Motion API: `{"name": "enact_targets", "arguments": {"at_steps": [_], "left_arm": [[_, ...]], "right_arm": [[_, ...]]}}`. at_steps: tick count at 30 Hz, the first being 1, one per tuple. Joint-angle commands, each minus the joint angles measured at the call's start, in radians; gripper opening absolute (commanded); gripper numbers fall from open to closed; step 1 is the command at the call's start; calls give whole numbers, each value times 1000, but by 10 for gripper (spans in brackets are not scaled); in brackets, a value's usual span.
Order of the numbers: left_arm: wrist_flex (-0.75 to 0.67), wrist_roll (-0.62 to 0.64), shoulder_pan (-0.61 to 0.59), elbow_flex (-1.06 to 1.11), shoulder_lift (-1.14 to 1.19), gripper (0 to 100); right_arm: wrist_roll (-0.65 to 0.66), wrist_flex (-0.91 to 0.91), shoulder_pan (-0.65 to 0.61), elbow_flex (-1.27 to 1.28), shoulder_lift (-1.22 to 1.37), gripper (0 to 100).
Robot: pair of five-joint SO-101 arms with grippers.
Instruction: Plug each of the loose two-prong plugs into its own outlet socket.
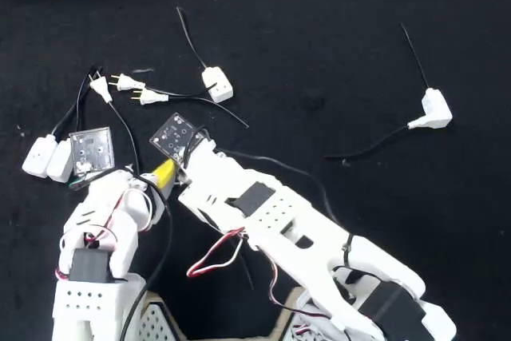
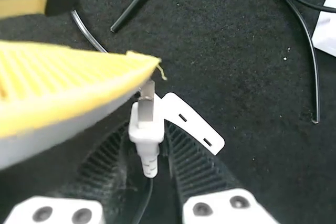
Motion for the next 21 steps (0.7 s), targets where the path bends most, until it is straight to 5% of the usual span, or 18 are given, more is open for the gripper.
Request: {"name": "enact_targets", "arguments": {"at_steps": [1, 6, 21], "left_arm": [[-32, -2, 13, -38, -9, 270], [-37, 6, -96, -71, -9, 271], [40, -81, 1, 25, -198, 270]], "right_arm": [[-5, -26, -14, -7, -41, 10], [-5, -26, -14, -7, -41, 10], [-3, -23, -12, -7, -44, 10]]}}
